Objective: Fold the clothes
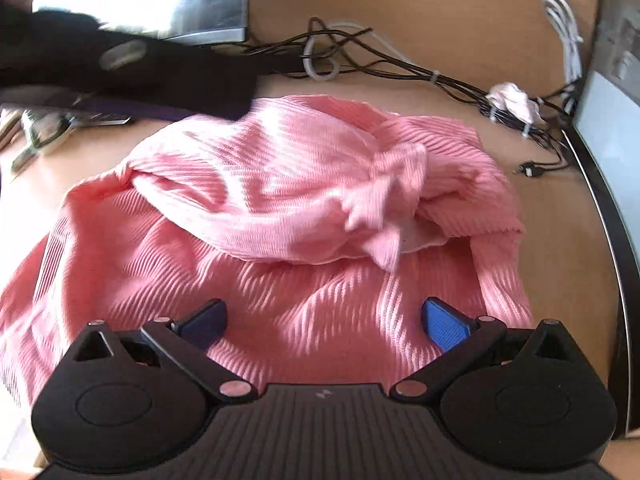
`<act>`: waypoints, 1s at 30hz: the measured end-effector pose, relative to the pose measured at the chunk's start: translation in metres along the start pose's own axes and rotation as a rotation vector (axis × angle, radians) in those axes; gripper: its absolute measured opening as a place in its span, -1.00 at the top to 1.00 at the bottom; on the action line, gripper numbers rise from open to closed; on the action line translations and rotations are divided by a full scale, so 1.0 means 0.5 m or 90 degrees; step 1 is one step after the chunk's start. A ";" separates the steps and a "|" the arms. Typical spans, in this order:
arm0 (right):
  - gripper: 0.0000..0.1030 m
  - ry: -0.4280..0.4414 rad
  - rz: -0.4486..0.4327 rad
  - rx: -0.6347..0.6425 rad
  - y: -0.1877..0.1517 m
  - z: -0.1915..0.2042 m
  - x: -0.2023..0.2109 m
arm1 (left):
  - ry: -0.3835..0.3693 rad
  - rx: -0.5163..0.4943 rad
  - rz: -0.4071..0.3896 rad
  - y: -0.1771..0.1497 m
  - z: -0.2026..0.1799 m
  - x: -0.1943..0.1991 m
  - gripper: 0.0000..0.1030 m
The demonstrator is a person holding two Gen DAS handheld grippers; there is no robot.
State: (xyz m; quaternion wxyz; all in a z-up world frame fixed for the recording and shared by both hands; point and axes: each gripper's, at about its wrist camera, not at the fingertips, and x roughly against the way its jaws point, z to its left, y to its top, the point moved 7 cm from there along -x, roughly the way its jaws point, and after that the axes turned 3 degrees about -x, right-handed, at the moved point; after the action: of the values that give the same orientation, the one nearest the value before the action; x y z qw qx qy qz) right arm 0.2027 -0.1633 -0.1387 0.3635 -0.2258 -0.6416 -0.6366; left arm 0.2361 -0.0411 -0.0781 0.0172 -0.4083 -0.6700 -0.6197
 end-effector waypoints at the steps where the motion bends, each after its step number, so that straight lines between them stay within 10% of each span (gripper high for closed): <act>1: -1.00 -0.002 0.001 -0.008 0.001 0.000 0.002 | 0.007 0.004 0.008 -0.006 0.014 -0.004 -0.71; 17: -1.00 -0.023 0.028 0.003 -0.004 0.009 0.001 | 0.098 0.105 0.004 -0.012 0.110 0.010 -1.00; 23: -1.00 -0.054 -0.040 -0.039 -0.016 0.016 0.024 | 0.095 0.026 -0.065 0.030 0.100 0.034 -1.00; 30: -1.00 -0.012 -0.109 -0.015 0.019 0.014 0.152 | 0.198 0.029 -0.071 0.058 0.114 0.051 -1.00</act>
State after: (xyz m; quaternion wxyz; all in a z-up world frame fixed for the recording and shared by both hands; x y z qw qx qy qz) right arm 0.1605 -0.1687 -0.0747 0.2987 -0.1802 -0.6542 -0.6710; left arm 0.2634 0.0176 -0.0541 0.0955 -0.2691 -0.6945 -0.6604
